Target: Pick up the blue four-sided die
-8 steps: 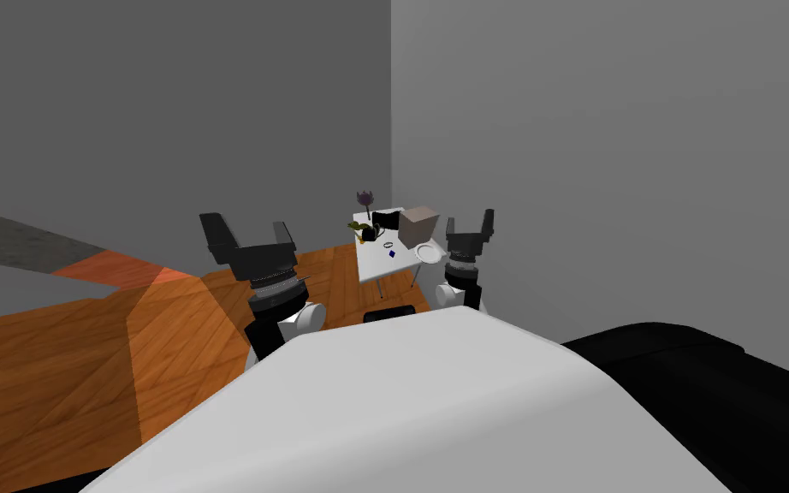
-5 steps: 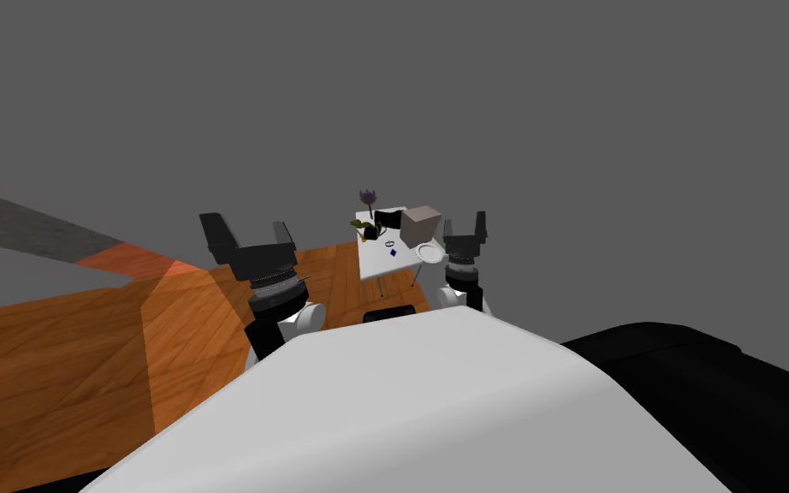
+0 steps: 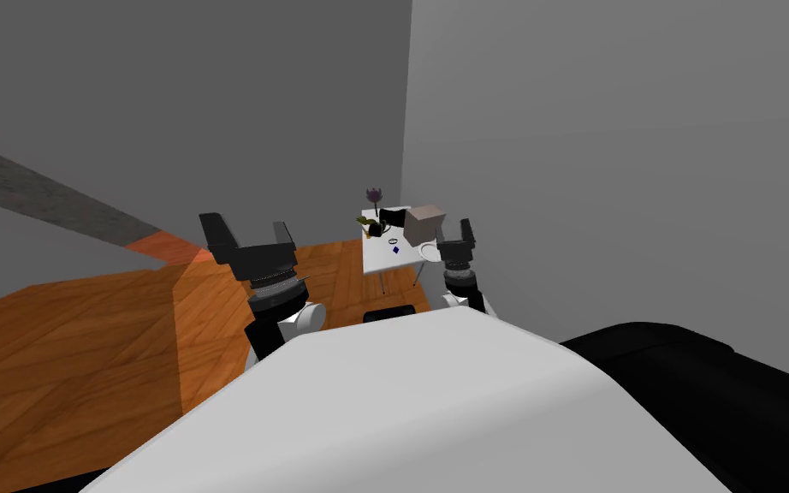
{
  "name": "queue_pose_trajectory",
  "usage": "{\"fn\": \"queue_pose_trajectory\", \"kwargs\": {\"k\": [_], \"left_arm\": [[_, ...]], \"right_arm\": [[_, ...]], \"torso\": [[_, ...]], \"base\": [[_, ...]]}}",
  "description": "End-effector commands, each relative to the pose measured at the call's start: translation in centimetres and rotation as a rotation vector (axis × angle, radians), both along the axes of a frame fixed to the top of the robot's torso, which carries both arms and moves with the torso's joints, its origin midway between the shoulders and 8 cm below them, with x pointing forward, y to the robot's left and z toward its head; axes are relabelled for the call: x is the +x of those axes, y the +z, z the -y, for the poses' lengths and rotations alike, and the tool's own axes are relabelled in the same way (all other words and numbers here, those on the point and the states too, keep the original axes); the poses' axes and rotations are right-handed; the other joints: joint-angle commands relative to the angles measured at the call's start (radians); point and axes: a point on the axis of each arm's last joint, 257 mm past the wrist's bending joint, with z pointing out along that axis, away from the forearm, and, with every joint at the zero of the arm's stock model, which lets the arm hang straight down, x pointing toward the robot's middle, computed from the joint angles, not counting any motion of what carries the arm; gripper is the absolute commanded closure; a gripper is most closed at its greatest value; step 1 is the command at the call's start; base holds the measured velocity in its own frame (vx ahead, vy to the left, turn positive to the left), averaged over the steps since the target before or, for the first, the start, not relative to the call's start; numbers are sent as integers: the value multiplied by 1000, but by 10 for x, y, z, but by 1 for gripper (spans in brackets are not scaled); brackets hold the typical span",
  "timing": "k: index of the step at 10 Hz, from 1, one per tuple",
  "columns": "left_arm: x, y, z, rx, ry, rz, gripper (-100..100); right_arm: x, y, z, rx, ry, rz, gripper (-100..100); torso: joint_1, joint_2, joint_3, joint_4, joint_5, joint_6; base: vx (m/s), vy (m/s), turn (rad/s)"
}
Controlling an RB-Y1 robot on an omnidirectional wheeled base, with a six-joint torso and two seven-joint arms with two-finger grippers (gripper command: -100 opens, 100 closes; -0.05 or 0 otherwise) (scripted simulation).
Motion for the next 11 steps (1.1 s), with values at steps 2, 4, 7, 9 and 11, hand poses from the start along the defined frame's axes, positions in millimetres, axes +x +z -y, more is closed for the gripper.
{"fn": "queue_pose_trajectory", "kwargs": {"k": [2,4,7,9,11], "left_arm": [[0,0,0,0,0,0,0],[0,0,0,0,0,0,0],[0,0,0,0,0,0,0],[0,0,0,0,0,0,0],[0,0,0,0,0,0,0]], "right_arm": [[-4,-31,-24,-75,62,-81,-100],[-5,-47,-33,-108,85,-120,-100],[-13,-108,-52,-212,147,-257,-100],[-19,-135,-57,-268,176,-314,-100],[-26,-163,-60,-326,203,-374,-100]], "torso": [[1,1,0,0,0,0],[2,0,0,0,0,0],[3,-3,-1,-1,1,0],[4,-3,-2,0,1,1],[6,-4,-2,-1,1,0]], "base": [[-82,0,157],[-58,16,111],[-35,44,134],[-20,56,64],[-21,75,76]]}}
